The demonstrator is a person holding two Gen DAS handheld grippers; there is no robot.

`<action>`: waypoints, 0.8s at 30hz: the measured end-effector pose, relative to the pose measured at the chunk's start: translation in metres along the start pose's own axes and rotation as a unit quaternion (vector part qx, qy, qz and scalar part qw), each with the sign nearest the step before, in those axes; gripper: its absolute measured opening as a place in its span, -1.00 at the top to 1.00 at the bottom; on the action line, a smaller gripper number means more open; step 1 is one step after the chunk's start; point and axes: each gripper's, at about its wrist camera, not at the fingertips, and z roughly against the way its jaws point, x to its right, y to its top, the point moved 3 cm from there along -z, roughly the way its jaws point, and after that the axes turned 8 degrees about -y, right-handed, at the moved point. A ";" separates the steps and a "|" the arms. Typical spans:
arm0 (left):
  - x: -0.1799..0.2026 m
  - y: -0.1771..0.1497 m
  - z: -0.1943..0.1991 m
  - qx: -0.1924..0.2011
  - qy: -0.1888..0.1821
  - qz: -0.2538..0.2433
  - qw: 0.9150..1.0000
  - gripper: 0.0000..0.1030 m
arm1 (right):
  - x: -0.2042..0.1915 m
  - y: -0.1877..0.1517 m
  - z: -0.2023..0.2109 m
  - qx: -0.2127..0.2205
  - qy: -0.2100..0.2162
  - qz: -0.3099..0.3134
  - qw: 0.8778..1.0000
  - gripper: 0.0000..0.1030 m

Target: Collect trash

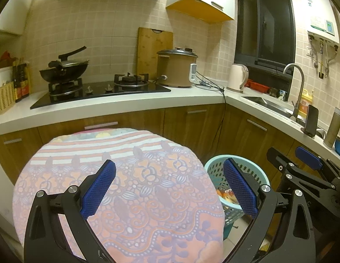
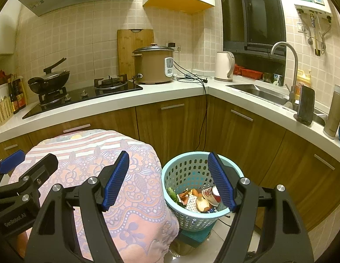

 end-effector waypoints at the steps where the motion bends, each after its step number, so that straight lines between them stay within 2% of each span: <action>1: 0.000 0.000 0.000 0.000 0.000 0.000 1.000 -0.85 | 0.000 0.000 -0.001 -0.001 -0.001 0.000 1.000 -0.36; 24: -0.012 -0.002 -0.013 -0.009 0.006 0.005 1.000 -0.85 | -0.006 -0.001 -0.015 -0.010 -0.007 0.007 1.000 -0.36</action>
